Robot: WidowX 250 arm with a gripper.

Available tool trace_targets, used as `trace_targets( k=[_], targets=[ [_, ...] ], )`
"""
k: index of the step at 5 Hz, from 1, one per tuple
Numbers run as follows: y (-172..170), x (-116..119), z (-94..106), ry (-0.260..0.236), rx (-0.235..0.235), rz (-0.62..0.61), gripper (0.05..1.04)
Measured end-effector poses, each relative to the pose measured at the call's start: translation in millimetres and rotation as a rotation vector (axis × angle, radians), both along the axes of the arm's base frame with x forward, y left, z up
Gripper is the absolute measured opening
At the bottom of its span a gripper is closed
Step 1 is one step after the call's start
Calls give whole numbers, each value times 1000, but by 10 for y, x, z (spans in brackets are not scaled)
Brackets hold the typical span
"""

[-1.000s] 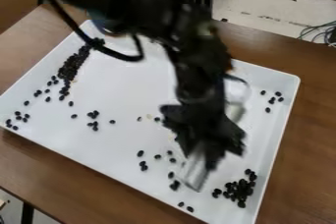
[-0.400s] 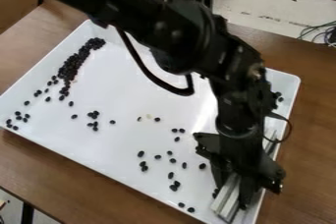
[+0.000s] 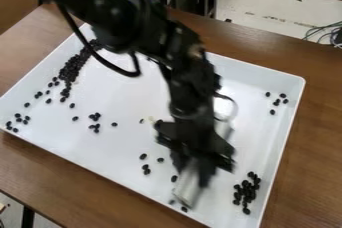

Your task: Sweep into pile

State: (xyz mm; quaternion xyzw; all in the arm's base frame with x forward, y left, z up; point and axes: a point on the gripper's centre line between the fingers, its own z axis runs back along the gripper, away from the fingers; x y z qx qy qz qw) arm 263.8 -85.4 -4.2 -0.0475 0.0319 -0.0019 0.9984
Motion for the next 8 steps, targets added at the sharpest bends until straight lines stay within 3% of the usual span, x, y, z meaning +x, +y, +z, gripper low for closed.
trace_targets(
  k=[1, 2, 3, 5, 6, 7, 8],
  targets=[
    [509, -47, -12, 5, 31, 94, 351],
    [978, -70, -65, 19, 69, 107, 351],
    [1452, -71, -83, -16, 102, 152, 351],
    [2344, -115, -74, -21, 170, 156, 351],
    [2478, -180, -47, 6, 196, 110, 351],
    [2305, -126, 3, 14, 204, 27, 351],
    [1936, -57, 32, 35, 157, -4, 351]
  ],
)
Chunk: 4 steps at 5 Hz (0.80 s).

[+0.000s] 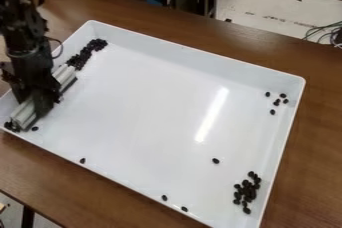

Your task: Sweep into pile

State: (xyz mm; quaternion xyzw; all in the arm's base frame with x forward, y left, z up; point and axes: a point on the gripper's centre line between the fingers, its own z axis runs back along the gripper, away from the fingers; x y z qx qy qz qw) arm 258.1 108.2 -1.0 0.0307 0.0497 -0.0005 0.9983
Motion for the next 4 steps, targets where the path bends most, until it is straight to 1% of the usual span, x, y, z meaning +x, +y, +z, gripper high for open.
trace_targets(
  k=[1, 2, 3, 4],
  targets=[
    [-503, 173, 84, 14, -70, 9, 351],
    [-985, 260, 103, -4, -135, 57, 351],
    [-1423, 332, 141, -26, -148, 7, 351],
    [-1993, 255, 140, -36, -155, -169, 351]
  ],
)
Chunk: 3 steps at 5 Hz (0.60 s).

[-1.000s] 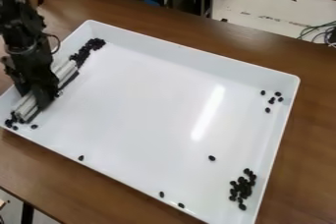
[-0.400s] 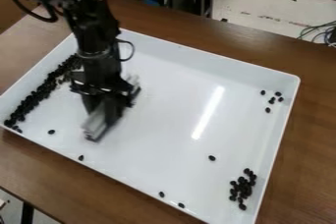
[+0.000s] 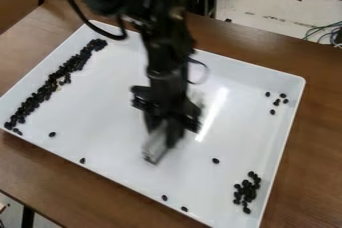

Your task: Sweep into pile

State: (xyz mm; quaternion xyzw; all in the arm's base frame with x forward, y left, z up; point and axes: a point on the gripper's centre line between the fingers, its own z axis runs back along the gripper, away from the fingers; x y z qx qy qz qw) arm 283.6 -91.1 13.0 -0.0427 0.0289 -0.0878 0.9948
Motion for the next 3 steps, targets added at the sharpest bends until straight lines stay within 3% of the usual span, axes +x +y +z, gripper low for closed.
trace_targets(
  k=[1, 2, 3],
  targets=[
    [-427, -154, 5, 8, -12, -14, 351],
    [-829, -171, 77, 10, -48, 52, 351],
    [-1008, -133, -49, 69, -61, 116, 351]
  ],
)
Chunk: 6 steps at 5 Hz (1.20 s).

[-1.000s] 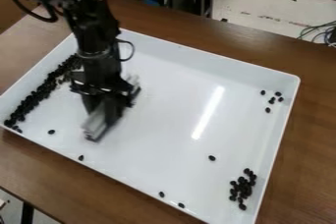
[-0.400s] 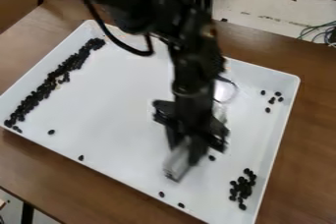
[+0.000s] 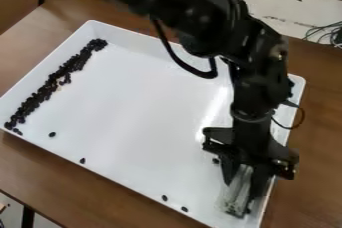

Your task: Sweep into pile

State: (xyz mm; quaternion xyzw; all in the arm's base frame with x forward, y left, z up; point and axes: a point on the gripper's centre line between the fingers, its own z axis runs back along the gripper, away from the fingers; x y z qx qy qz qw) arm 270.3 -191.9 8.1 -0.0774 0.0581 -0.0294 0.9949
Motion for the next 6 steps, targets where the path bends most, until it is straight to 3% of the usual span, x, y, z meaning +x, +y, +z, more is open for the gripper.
trace_targets(
  k=[1, 2, 3, 4, 5, 6],
  targets=[
    [-82, 33, 0, -5, -43, 39, 351],
    [-60, 115, -107, 18, -56, 55, 351],
    [256, 262, -173, -7, 13, 61, 351],
    [585, 231, -186, -41, 67, 116, 351],
    [1199, 204, -184, -31, 124, 243, 351],
    [1596, 193, -210, -17, 138, 308, 351]
  ],
)
